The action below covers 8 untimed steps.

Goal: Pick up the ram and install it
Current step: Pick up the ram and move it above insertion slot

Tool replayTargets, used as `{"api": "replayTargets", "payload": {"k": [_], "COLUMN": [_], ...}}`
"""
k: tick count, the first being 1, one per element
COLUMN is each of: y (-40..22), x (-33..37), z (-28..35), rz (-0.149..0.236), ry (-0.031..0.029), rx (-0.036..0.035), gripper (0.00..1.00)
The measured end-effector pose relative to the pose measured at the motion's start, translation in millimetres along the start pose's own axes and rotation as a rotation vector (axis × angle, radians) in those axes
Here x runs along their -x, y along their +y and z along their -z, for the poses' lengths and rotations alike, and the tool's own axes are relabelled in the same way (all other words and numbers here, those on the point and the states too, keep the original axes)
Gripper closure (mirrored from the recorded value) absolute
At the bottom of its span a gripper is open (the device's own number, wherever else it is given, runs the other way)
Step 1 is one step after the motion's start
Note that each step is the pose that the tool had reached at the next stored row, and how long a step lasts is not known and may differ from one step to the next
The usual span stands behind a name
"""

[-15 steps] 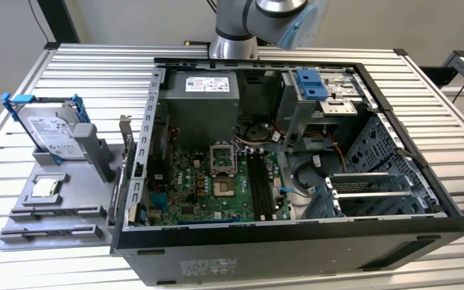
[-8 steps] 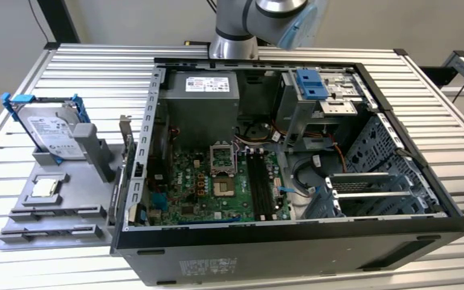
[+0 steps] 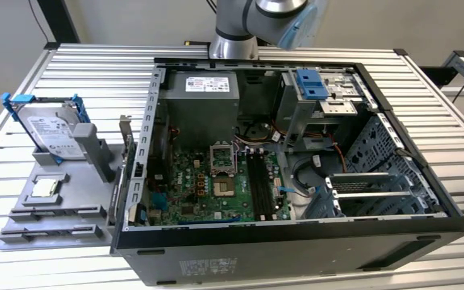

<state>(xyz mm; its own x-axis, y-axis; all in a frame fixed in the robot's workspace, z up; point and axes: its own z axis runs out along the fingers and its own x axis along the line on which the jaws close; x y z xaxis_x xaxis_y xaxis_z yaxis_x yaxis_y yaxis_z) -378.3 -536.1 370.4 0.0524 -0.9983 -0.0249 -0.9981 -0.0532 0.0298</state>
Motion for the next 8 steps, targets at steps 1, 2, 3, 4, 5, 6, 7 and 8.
{"api": "replayTargets", "payload": {"k": [1, 2, 3, 4, 5, 6, 7, 8], "y": [-0.1, -0.1, -0.2, -0.3, -0.3, -0.3, -0.4, -0.4], "x": [-0.1, -0.1, -0.2, -0.2, -0.3, -0.2, -0.1, -0.1], "z": [-1.7, -3.5, -5.4, -7.2, -8.8, -10.0, -11.1, -12.3], "rz": [0.000, 0.000, 0.000, 0.000, 0.000, 0.000, 0.000, 0.000], "ry": [0.0000, 0.0001, 0.0001, 0.0002, 0.0002, 0.0004, 0.0007, 0.0010], "rx": [-0.0003, -0.0002, -0.0004, -0.0009, -0.0028, -0.0063, -0.0105, -0.0148], "gripper": [0.00, 0.00, 0.00, 0.00, 0.00, 0.00, 0.00, 0.00]}}
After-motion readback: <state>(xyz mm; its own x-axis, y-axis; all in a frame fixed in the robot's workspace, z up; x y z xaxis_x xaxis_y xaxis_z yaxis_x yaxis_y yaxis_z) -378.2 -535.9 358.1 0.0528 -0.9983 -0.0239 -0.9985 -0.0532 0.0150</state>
